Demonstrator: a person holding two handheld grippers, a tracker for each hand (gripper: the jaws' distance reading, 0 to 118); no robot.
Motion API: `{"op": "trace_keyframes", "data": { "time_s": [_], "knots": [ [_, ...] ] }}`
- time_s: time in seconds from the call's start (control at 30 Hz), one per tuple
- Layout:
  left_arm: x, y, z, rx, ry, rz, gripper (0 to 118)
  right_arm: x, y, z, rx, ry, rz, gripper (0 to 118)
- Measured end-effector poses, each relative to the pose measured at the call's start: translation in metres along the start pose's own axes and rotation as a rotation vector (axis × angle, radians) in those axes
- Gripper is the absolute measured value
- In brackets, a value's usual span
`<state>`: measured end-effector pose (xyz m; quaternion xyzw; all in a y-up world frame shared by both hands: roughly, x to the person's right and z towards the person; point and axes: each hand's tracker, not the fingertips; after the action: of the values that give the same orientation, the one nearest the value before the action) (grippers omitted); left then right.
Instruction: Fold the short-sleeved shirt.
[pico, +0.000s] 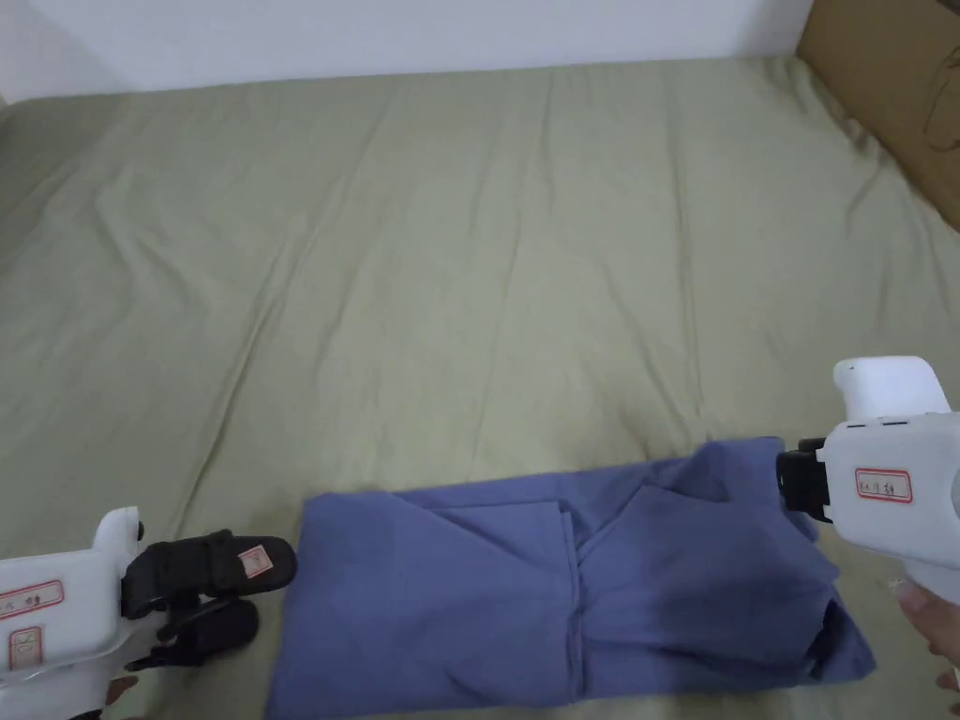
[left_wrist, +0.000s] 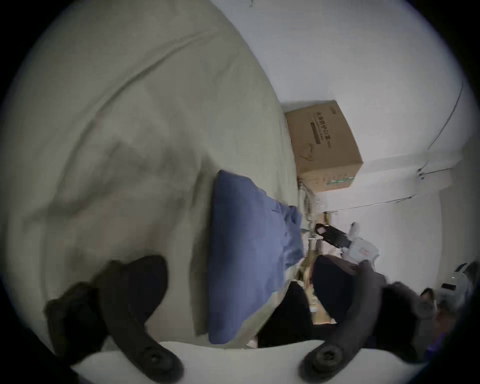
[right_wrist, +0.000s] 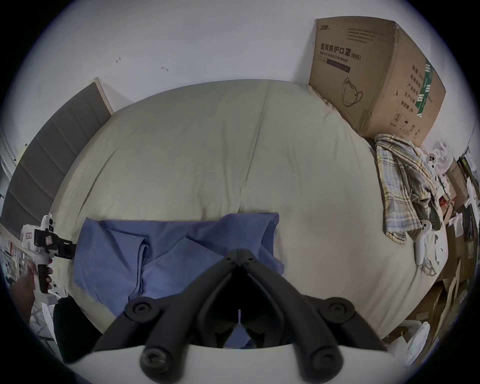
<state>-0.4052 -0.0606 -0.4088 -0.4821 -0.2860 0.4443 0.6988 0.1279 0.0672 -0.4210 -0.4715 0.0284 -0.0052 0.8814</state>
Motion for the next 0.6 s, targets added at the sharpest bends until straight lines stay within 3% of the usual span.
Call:
{"op": "trace_keyframes", "data": {
  "time_s": [0.1, 0.2, 0.37, 0.4, 0.43, 0.47, 0.5, 0.53, 0.6],
  "knots": [
    [-0.005, -0.002, -0.028, -0.031, -0.149, 0.108, 117, -0.001, 0.000, 0.000, -0.012, -0.003, -0.011, 0],
    [0.000, -0.006, -0.067, -0.079, -0.244, 0.058, 117, -0.003, 0.000, -0.001, -0.023, 0.003, -0.022, 0],
    [-0.001, -0.004, -0.098, -0.088, -0.314, 0.092, 115, -0.006, -0.001, 0.001, -0.029, 0.003, -0.003, 0],
    [-0.002, -0.004, -0.096, -0.083, -0.299, 0.094, 110, -0.006, -0.001, 0.001, -0.030, 0.003, -0.002, 0],
    [-0.005, -0.002, -0.090, -0.075, -0.273, 0.089, 86, -0.006, 0.000, 0.002, -0.030, 0.003, -0.001, 0],
    [-0.006, -0.002, -0.085, -0.056, -0.185, 0.062, 44, -0.004, 0.000, 0.000, -0.030, 0.003, -0.001, 0],
    [-0.008, -0.002, -0.082, -0.047, -0.030, 0.021, 12, -0.003, 0.000, 0.000, -0.028, 0.003, -0.002, 0],
    [-0.011, -0.003, -0.083, -0.066, 0.134, -0.019, 12, -0.003, 0.000, -0.001, -0.028, 0.004, -0.005, 0],
    [-0.001, -0.005, -0.076, -0.028, -0.049, 0.048, 12, -0.003, 0.000, 0.000, -0.026, 0.011, -0.012, 0]
  ]
}}
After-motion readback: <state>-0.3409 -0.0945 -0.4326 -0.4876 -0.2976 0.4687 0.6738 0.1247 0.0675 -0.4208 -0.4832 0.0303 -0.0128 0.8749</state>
